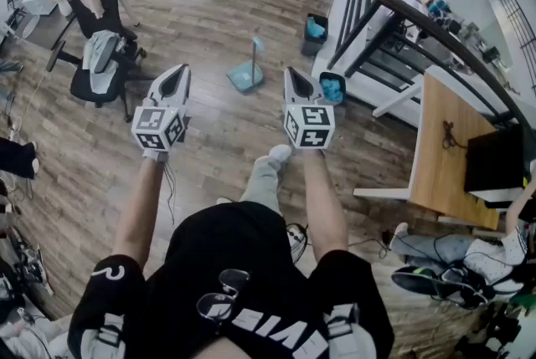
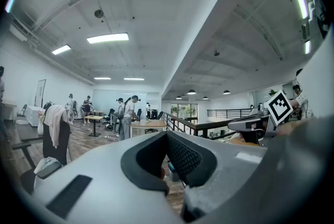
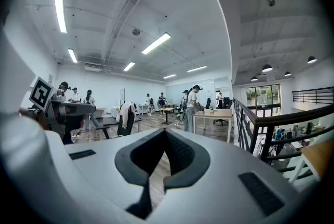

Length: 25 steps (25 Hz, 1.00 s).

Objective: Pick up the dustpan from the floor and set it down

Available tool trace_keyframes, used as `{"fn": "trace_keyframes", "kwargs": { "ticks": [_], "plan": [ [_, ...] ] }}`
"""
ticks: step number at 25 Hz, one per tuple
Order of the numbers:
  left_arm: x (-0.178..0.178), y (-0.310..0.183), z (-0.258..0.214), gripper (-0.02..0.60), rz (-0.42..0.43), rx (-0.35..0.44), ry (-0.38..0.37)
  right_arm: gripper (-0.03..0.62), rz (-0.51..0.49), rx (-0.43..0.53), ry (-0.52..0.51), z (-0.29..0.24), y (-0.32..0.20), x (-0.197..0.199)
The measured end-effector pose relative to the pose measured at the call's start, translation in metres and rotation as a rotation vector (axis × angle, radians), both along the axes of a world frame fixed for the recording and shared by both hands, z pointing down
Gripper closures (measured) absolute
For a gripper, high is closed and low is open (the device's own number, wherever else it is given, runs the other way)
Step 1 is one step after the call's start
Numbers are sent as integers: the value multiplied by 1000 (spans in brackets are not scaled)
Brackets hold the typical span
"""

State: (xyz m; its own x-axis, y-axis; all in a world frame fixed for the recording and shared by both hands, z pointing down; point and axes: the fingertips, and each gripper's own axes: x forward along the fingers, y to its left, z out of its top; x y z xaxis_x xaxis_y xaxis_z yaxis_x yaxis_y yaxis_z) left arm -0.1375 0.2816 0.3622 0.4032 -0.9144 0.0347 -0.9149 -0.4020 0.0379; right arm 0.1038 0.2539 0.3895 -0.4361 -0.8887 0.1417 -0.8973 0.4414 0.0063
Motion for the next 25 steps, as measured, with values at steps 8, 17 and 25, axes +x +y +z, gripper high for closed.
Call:
{"fn": "trace_keyframes", "kwargs": {
  "ticks": [8,17,25],
  "plan": [
    [7,-14,8,584,31,-41,48,600,-9,-8,-2,6,-21,2],
    [6,-53,31,584,29,-89,78,600,-15,-46,0,28,-62,1],
    [11,-124,47,583,49,-137,92,600,-18,-97,0,47,-132,-1]
  ]
}}
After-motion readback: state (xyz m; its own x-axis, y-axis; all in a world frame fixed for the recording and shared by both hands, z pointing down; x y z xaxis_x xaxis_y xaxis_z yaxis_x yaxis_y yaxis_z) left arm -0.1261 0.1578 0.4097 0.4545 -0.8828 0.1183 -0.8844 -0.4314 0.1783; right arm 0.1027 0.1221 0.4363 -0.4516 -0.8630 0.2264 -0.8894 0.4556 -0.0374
